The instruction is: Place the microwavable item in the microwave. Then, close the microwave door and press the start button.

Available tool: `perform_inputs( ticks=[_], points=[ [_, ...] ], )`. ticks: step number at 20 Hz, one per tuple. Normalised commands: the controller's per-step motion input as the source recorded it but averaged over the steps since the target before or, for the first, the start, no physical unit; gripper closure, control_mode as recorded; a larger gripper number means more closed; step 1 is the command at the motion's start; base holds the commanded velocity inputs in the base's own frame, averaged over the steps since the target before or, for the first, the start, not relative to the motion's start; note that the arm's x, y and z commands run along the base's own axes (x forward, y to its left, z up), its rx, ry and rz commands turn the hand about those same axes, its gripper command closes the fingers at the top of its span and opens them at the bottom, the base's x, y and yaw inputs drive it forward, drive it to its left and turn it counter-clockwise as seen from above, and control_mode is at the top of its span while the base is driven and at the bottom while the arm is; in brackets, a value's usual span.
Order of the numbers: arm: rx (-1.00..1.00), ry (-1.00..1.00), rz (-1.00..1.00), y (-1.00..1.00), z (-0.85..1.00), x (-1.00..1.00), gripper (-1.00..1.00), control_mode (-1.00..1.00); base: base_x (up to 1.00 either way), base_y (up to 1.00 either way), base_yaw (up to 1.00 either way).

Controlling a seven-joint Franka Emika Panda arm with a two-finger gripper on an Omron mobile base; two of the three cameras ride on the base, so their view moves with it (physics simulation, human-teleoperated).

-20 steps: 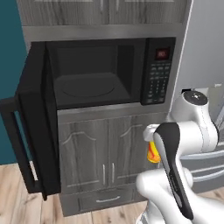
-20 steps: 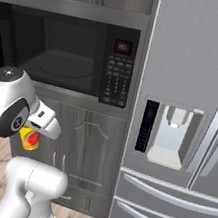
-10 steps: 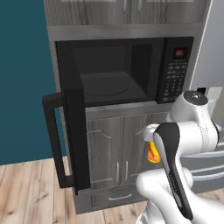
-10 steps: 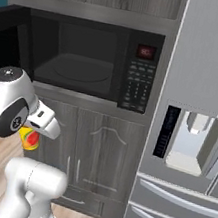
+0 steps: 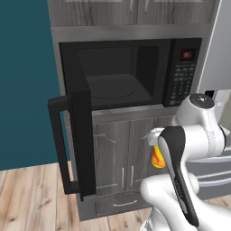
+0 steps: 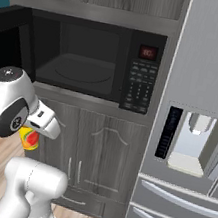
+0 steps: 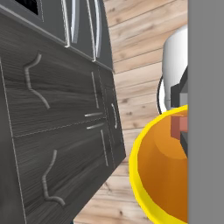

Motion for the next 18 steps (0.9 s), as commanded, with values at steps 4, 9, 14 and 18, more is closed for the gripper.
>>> perform_inputs(
  ticks=[4, 9, 14, 18],
  points=[
    [0.00, 0.00, 0.00, 0.00, 0.00, 0.00, 1.00, 1.00, 0.12, 0.00, 0.00],
    [0.00, 0.00, 0.00, 0.00, 0.00, 0.00, 1.00, 1.00, 0.06, 0.00, 0.00],
    [0.00, 0.00, 0.00, 0.00, 0.00, 0.05, 1.00, -1.00, 0.02, 0.00, 0.00],
    [-0.01, -0.14, 0.00, 0.00, 0.30, 0.09, 1.00, -1.00, 0.00, 0.00, 0.00]
  ],
)
